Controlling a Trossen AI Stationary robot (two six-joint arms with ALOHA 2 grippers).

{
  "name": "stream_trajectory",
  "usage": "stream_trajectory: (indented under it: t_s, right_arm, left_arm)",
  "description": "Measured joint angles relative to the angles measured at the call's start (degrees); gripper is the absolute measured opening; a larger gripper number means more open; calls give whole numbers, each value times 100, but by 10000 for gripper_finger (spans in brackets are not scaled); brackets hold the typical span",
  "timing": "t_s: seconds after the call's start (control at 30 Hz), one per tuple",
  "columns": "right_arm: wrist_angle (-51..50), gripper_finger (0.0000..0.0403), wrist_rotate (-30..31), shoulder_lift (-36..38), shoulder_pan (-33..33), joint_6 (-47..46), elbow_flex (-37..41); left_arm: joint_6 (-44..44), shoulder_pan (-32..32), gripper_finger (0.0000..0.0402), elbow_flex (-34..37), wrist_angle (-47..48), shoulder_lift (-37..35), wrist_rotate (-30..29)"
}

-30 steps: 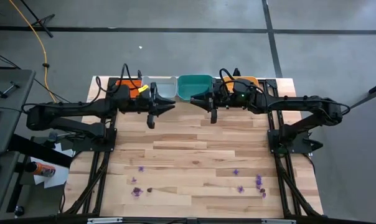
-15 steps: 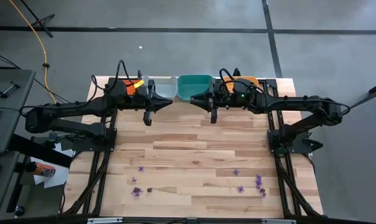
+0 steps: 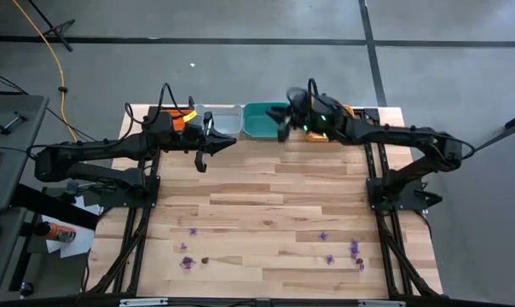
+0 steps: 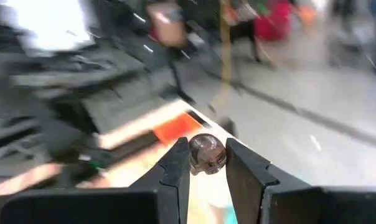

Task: Sort Halloween decoration
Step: Put the black skull into the green bin

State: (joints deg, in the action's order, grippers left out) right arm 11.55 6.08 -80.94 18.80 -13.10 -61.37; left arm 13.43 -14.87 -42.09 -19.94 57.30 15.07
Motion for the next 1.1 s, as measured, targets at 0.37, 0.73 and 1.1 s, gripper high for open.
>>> stream_trajectory:
  t_s: [0.37,0.73,1.1]
  right_arm:
    - [-3376,74,-47,-2508,1301,-1071,-2440]
    - [-5079,74,-300,-4474,1535,-1956,-3967]
    - [-5025,74,-516,-4733,1531,-2703,-4103]
  left_arm:
    - [401,4,0,0,-37,0,-6]
    - [901,277,0,0,-92,-2,-22]
    - [901,334,0,0,-96,-2,-24]
